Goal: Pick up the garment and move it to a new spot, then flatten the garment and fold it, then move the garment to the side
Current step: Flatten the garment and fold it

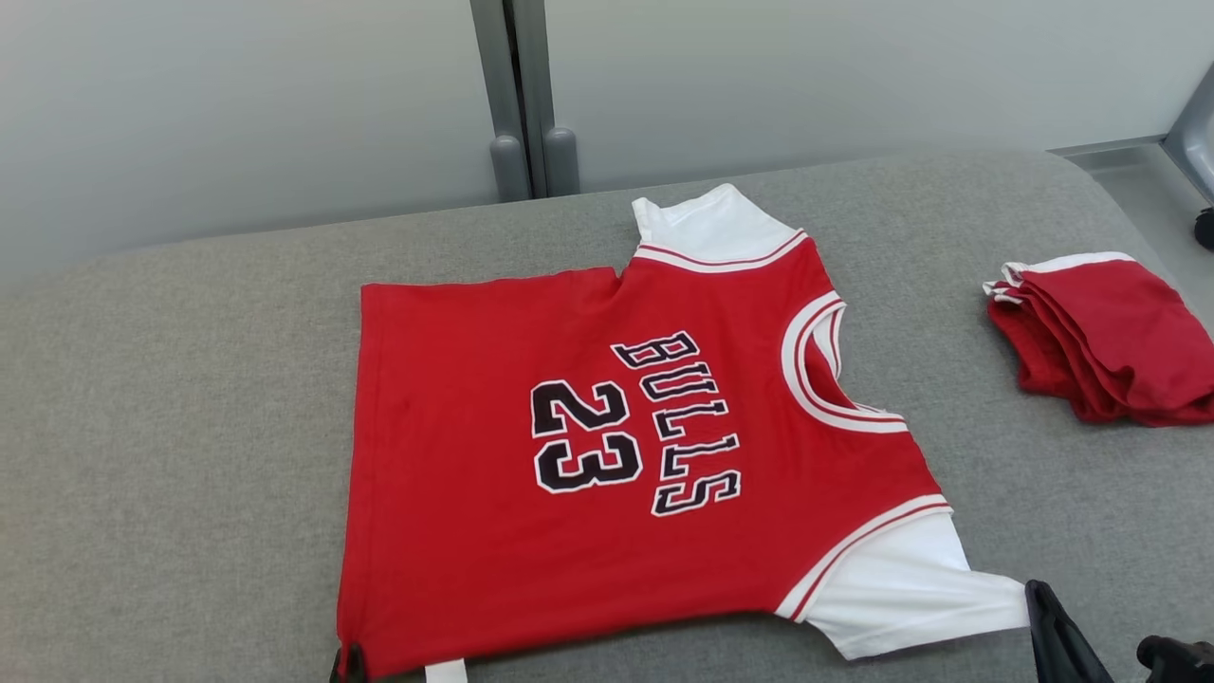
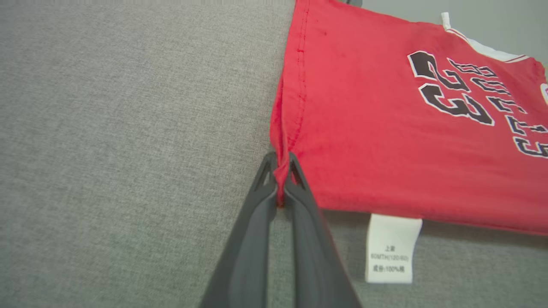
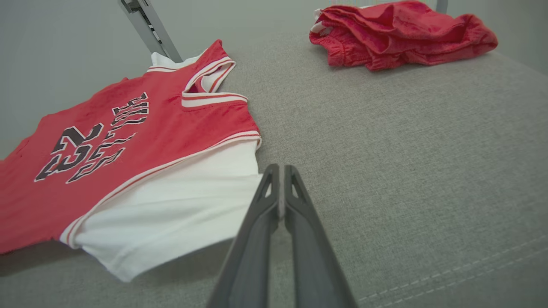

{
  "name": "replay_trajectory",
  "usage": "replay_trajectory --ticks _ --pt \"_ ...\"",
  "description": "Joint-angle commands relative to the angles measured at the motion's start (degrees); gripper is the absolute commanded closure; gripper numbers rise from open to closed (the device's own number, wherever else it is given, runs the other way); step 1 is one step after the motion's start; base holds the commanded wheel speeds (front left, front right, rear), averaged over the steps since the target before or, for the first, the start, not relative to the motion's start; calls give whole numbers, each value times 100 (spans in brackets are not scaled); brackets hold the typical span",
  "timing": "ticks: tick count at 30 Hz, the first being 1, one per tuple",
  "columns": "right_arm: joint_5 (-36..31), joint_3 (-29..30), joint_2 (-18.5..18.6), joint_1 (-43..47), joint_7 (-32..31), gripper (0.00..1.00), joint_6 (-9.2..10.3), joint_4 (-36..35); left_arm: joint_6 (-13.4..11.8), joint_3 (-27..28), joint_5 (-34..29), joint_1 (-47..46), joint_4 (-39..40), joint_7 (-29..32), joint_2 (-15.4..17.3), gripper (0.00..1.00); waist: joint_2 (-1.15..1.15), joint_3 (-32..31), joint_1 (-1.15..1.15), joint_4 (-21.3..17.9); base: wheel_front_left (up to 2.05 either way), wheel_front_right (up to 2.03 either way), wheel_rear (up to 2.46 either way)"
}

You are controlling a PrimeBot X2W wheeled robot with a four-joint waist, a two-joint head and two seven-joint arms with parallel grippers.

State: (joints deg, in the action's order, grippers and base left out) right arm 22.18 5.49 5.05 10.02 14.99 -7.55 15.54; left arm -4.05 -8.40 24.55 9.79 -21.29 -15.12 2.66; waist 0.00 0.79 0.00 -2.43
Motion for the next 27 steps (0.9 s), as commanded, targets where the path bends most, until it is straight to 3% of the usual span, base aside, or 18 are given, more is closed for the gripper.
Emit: replay_trajectory --ticks 1,10,27 --pt "11 48 3 -97 24 100 13 -82 -14 -29 -47 -49 114 0 45 100 0 61 0 54 0 0 0" --pt "44 16 -79 -1142 24 100 12 -289 6 -232 -91 -1031 391 -1 43 100 0 561 0 162 0 0 0" --pt "-422 -226 207 -3600 24 100 12 744 -196 -206 -262 -2772 -424 -1 42 100 0 1515 0 244 0 0 0"
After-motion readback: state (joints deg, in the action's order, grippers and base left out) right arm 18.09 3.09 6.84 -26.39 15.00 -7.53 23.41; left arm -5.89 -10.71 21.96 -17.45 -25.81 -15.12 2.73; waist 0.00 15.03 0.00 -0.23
